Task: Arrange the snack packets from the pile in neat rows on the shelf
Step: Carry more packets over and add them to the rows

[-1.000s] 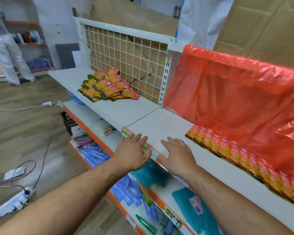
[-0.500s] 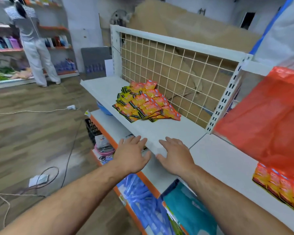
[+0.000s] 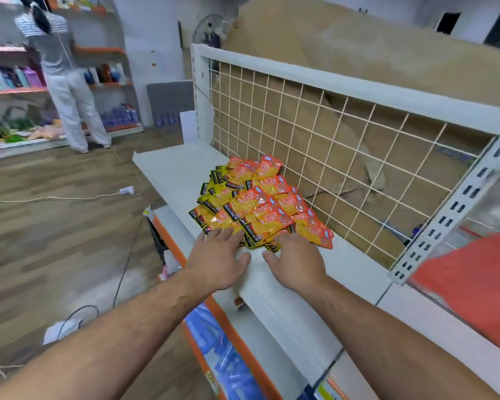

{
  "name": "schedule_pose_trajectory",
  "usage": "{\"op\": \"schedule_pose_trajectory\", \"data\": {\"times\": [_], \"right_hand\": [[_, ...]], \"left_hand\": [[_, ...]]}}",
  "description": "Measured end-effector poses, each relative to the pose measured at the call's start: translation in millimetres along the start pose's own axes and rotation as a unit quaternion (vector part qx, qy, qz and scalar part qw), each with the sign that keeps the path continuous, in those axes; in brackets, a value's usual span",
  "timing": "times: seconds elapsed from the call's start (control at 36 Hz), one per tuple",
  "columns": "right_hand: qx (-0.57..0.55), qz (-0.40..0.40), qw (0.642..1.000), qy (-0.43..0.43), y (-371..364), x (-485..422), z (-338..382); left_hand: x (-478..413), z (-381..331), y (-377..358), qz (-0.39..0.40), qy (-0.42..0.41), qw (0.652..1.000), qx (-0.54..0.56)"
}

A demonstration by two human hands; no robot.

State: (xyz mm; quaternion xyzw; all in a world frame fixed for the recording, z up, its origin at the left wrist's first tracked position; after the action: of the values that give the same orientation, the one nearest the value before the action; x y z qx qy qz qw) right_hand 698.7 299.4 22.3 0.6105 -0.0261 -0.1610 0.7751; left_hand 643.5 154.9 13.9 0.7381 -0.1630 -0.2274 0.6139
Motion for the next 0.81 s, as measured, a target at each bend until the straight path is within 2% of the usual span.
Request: {"op": "schedule_pose_trajectory", "data": {"times": [0.19,0.31,0.56,0.69,0.81], "right_hand": [[-0.002,-0.032,0.998,-0.057,-4.9,-46.3,-6.8],[0.022,-0.024,0.993,-0.11,-11.6,-63.3,-7.2],[0.032,-0.023,0.973,-0.229,-18.4,-89.5,-8.7],[-0.056,-0.047,0.943,-0.323,-28.4,-86.8,-21.9],[-0.158,-0.104,0.908,-0.373,-28.5,-83.9,-30.2]], "left_hand": [[-60.4,10.5,-1.2,-0.033,-0.03,0.999,0.003],[-94.0,21.3,-1.7,-0.052,-0.045,0.998,0.005],[-163.5,33.0,-12.9,-0.016,-0.092,0.996,-0.004],[-180.7,29.4,-12.8,-0.007,-0.138,0.989,0.048],[-192.6,29.9,-1.8,-0.006,-0.149,0.98,0.135]]}}
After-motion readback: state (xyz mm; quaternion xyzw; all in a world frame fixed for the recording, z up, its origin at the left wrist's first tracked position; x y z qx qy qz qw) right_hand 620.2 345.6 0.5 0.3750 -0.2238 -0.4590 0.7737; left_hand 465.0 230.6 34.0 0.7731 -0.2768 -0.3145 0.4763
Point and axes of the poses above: each hand's wrist, its own x-axis away from the middle knuckle, its own y-axis out of the back of the hand, z = x × y, the point moved 10 cm from there along -x, towards the middle knuckle, and after that the axes turned 5 degrees about -z, right-handed, at the moved point
